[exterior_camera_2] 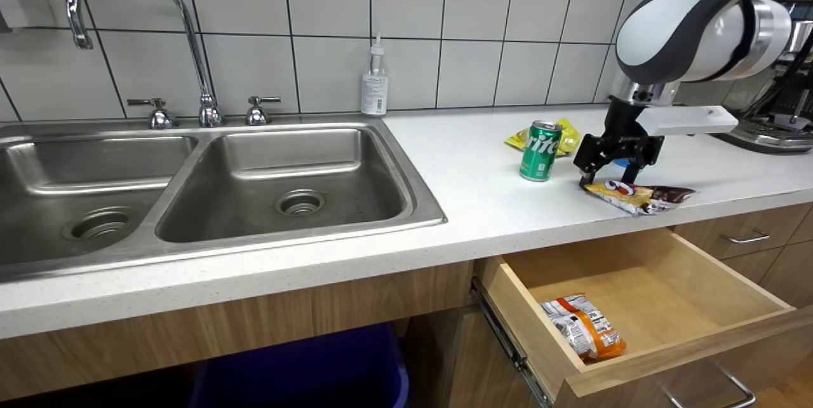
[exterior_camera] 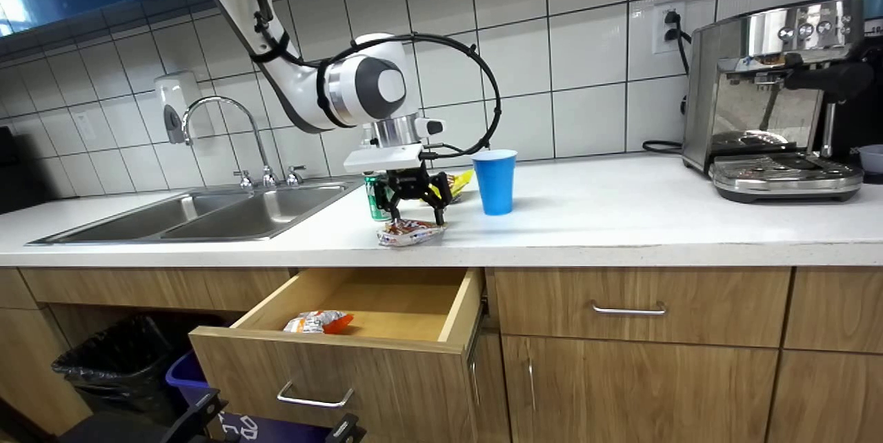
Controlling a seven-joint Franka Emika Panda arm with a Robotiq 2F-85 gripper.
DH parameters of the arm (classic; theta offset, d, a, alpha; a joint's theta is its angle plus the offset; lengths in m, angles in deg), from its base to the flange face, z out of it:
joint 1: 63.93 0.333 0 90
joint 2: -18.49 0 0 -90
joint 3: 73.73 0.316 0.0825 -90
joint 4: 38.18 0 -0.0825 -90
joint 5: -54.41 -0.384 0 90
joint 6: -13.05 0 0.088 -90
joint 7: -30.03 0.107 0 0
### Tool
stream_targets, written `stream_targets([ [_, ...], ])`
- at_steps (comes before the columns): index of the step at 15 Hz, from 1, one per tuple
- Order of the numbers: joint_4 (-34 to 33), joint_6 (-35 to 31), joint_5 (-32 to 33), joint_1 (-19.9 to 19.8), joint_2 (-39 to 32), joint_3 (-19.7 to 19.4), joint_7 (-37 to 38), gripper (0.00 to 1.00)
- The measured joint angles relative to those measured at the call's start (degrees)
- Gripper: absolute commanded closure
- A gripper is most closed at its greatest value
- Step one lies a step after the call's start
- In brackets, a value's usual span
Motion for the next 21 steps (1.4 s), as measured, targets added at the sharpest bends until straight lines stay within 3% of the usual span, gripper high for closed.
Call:
stream_targets([
  [21,14.7,0.0,0.0,0.3,10.4,2.5,-4.0,0.00],
])
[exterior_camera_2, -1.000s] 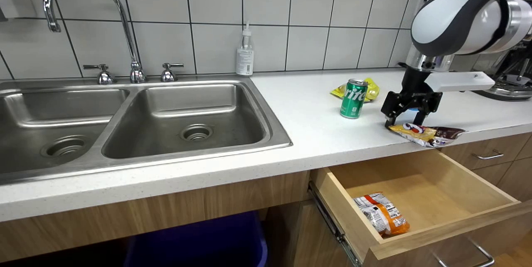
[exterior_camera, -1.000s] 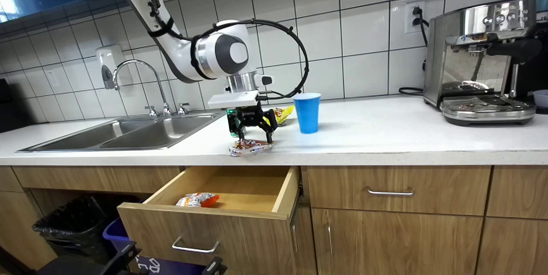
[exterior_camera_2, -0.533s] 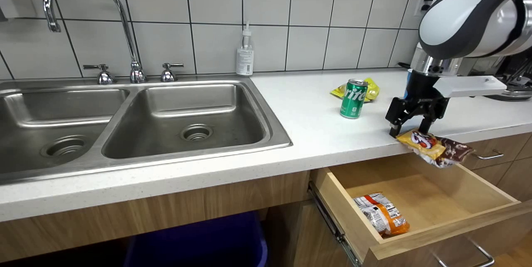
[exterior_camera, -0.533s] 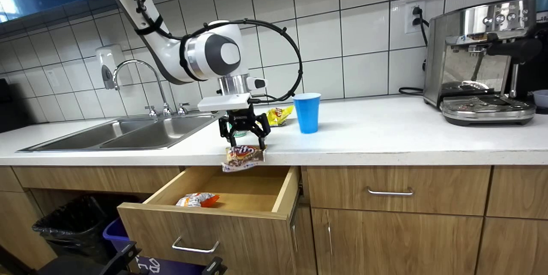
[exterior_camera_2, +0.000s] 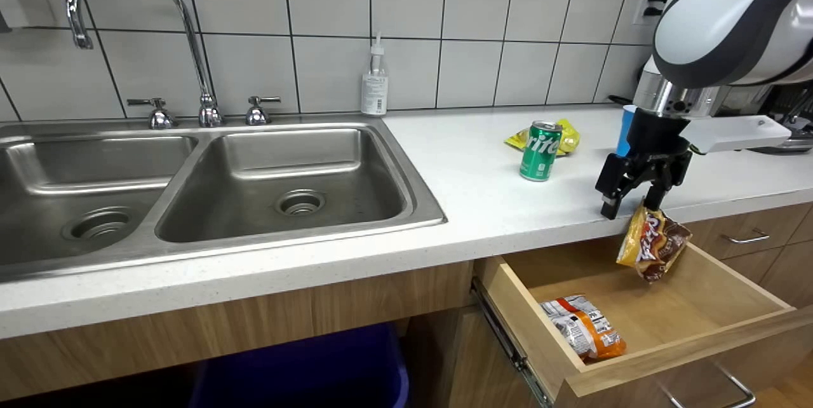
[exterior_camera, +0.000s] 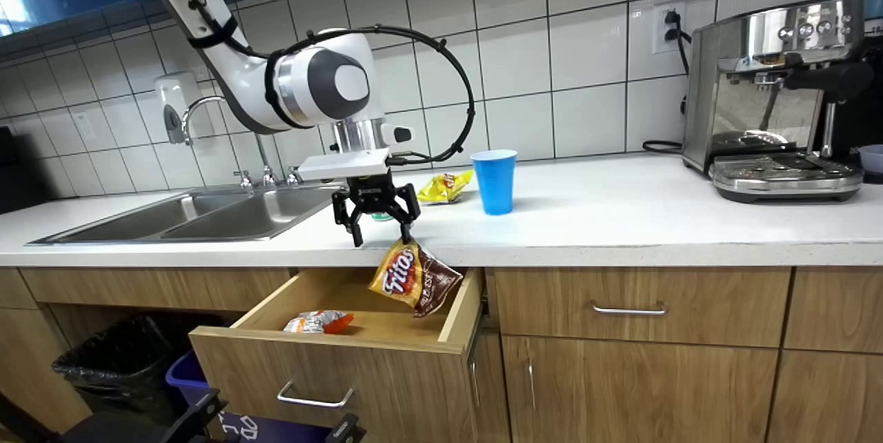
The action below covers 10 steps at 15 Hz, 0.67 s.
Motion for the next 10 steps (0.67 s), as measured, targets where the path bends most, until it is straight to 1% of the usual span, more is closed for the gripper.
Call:
stream_targets([
  [10,0.5,0.0,-0.5,0.0,3.9,0.7,-3.7,0.00],
])
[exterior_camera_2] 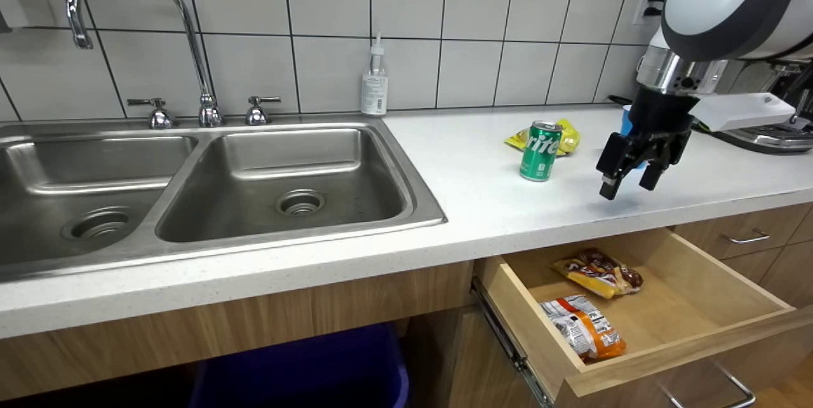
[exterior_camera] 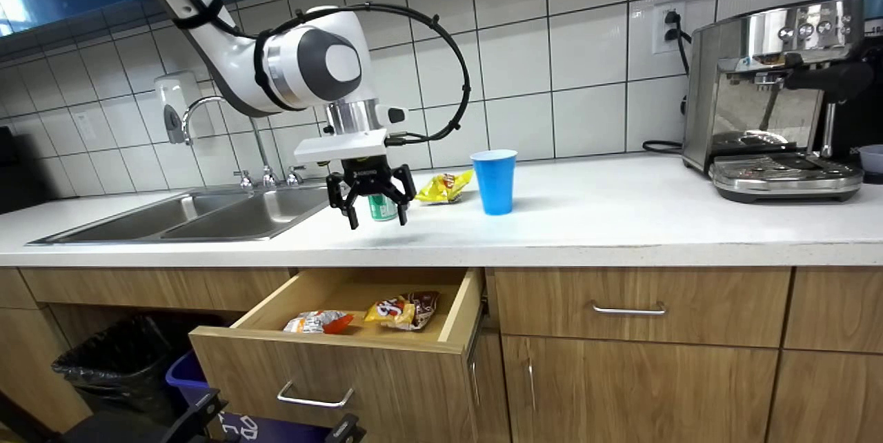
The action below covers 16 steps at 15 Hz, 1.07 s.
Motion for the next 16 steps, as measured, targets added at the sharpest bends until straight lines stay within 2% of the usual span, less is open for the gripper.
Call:
stream_targets([
  [9,-0.8,-0.1,-1.3,-0.3,2.3,-1.3,-0.4,0.00],
  [16,-4.2,-0.1,-2.6,-0.9,2.3,-2.4,-0.4,0.00],
])
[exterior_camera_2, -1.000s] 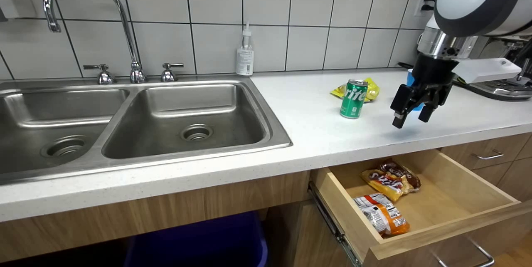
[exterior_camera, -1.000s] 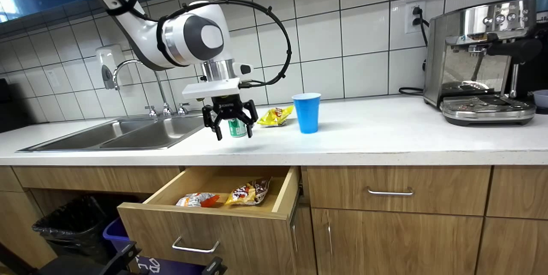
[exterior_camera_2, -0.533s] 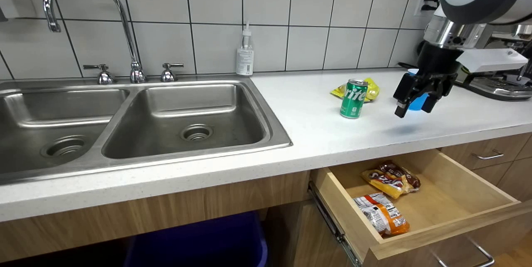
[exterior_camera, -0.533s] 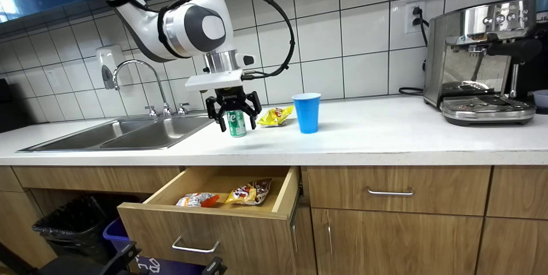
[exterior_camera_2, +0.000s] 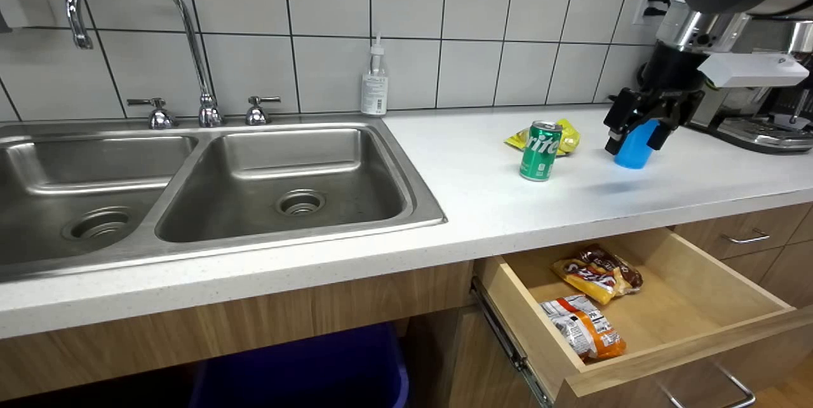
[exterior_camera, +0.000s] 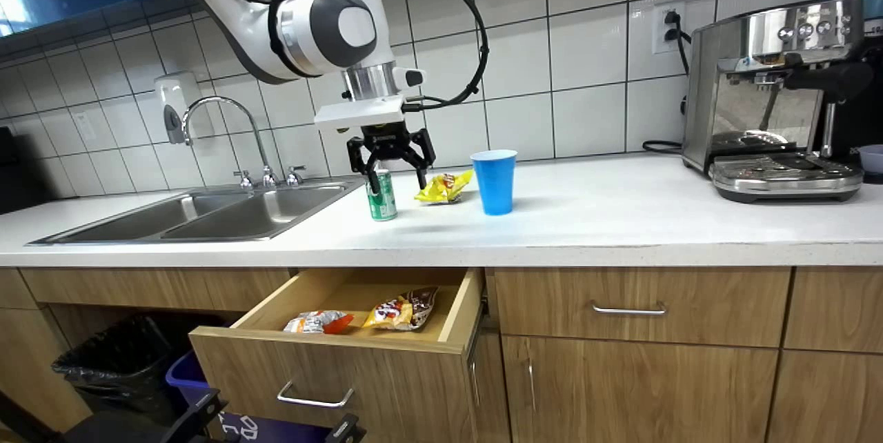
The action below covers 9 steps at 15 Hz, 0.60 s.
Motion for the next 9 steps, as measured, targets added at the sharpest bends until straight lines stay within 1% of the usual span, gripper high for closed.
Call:
stream_targets([
  [5,-3.0,0.0,-0.5,-0.1,-0.4,-0.3,0.0,0.00],
  [9,-6.2,0.0,-0.5,-0.1,-2.0,-0.3,0.0,0.00],
])
